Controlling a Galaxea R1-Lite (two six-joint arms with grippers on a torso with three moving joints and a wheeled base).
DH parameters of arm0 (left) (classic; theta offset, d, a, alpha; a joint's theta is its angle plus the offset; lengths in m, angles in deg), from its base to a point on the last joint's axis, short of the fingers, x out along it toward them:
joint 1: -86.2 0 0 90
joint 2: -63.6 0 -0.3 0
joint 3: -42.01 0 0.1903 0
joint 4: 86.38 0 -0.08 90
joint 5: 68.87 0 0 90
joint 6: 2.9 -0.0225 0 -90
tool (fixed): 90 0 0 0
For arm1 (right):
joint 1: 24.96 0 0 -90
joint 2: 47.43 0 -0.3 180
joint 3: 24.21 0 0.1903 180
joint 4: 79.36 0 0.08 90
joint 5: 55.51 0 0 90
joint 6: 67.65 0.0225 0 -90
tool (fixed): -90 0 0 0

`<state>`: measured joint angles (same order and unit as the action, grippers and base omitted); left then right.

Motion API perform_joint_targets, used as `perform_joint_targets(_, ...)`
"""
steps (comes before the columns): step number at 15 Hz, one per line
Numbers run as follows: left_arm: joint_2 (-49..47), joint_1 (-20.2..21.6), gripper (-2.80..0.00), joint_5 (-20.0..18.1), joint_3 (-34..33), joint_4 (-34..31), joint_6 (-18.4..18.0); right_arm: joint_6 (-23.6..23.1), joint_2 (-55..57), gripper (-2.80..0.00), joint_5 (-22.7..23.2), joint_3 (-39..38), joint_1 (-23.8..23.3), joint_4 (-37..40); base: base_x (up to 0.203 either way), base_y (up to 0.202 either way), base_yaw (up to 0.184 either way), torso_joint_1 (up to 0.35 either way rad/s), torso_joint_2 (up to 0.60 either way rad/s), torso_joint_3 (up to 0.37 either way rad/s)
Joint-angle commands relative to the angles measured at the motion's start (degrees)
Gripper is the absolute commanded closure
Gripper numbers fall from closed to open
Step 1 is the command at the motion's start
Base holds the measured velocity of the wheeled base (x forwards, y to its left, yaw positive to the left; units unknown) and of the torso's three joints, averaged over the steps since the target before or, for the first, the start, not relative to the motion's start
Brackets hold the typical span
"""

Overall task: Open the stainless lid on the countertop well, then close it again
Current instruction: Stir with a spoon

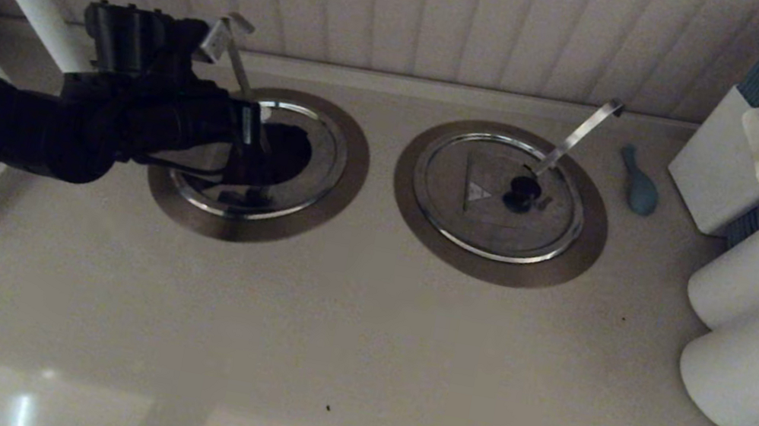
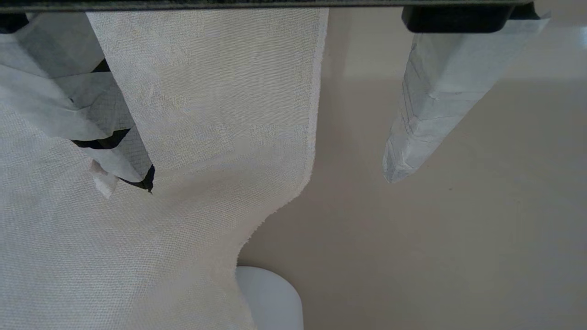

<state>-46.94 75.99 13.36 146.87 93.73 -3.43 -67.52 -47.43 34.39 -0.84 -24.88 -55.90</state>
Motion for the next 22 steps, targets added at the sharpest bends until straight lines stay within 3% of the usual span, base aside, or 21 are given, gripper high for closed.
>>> perform_joint_targets(1,-1.2,0.9,0.00,0.3,1.4,0.1,-0.3,0.0,0.1,-2.80,0.0,0.0,0.0,0.0,0.000,0.000,0.000,0.000,0.00,0.000)
perform_joint_targets(3,-3.9,0.9,0.00,3.3,4.9,0.7,0.1,0.0,0.1,-2.80,0.0,0.0,0.0,0.0,0.000,0.000,0.000,0.000,0.00,0.000)
perform_joint_targets(5,-6.2,0.7,0.00,10.4,7.5,0.8,0.3,0.0,0.1,-2.80,0.0,0.0,0.0,0.0,0.000,0.000,0.000,0.000,0.00,0.000)
perform_joint_targets(11,-7.6,-5.5,0.00,11.7,7.8,1.1,1.8,0.0,0.1,-2.80,0.0,0.0,0.0,0.0,0.000,0.000,0.000,0.000,0.00,0.000)
perform_joint_targets(13,-8.8,-6.8,0.00,13.4,7.9,2.8,2.1,0.0,0.1,-2.80,0.0,0.0,0.0,0.0,0.000,0.000,0.000,0.000,0.00,0.000)
perform_joint_targets(15,-11.0,-7.3,0.00,17.9,8.9,6.2,2.0,0.0,0.1,-2.80,0.0,0.0,0.0,0.0,0.000,0.000,0.000,0.000,0.00,0.000)
perform_joint_targets(16,-11.6,-7.4,-2.80,19.5,10.2,7.1,1.9,0.0,0.1,-2.80,0.0,0.0,0.0,0.0,0.000,0.000,0.000,0.000,0.00,0.000)
perform_joint_targets(22,-10.8,-7.4,-2.80,19.9,10.9,7.5,2.4,0.0,0.1,-2.80,0.0,0.0,0.0,0.0,0.000,0.000,0.000,0.000,0.00,0.000)
